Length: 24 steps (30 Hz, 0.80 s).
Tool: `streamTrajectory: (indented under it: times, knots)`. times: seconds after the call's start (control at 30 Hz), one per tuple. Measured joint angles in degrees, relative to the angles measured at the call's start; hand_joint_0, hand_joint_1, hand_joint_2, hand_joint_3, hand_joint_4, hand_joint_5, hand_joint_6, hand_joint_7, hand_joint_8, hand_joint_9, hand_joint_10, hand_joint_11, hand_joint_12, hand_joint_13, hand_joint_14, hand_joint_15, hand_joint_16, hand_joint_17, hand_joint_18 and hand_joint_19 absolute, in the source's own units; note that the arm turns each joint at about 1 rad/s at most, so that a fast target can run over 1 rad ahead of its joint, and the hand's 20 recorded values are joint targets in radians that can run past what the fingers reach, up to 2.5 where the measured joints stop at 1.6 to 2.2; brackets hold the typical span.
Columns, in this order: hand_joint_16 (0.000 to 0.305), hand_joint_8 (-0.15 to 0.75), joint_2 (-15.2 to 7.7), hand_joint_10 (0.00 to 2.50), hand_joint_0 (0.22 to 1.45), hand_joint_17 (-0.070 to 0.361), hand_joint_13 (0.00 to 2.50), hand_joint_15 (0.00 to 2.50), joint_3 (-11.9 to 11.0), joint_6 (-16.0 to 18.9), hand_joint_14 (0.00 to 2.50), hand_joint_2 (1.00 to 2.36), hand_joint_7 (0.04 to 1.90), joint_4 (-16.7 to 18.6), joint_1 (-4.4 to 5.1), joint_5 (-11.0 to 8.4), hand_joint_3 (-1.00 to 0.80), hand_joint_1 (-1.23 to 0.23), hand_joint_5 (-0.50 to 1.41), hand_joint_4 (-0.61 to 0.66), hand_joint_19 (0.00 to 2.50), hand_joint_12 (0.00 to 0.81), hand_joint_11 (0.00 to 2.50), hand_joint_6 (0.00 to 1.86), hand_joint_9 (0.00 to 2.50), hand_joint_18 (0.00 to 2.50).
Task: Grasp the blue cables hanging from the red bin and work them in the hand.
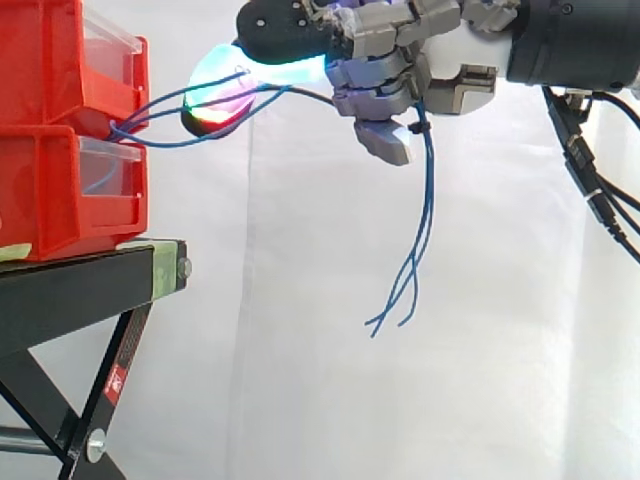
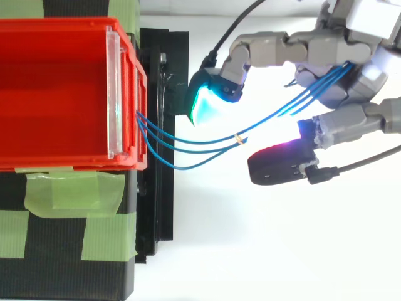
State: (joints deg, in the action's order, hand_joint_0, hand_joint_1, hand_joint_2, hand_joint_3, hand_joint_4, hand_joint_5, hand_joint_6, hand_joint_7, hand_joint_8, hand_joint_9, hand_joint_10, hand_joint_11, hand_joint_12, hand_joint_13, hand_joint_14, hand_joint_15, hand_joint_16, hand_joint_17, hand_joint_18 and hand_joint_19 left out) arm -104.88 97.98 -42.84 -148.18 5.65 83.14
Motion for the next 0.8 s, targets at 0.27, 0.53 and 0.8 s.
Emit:
streamTrajectory:
  times: [0.27,0.53,0.8]
  knots:
    - [0.213,0.577,0.00,2.50,0.99,0.160,2.08,2.09,-0.01,0.29,2.50,1.02,1.09,0.00,0.13,0.00,-0.46,-0.64,0.17,0.27,0.74,0.723,2.50,0.01,1.93,2.50]
    - [0.213,0.577,0.01,2.50,0.89,0.160,2.08,2.09,-0.01,0.66,2.50,1.01,1.09,-0.99,0.14,0.06,-0.67,-0.61,0.15,0.29,0.74,0.723,2.50,0.01,1.93,2.50]
    - [0.213,0.577,0.03,2.50,1.00,0.160,2.08,2.09,-0.05,3.13,2.50,1.02,1.10,-2.41,0.21,0.25,-0.47,-0.62,0.17,0.30,0.74,0.723,2.50,0.01,1.93,2.50]
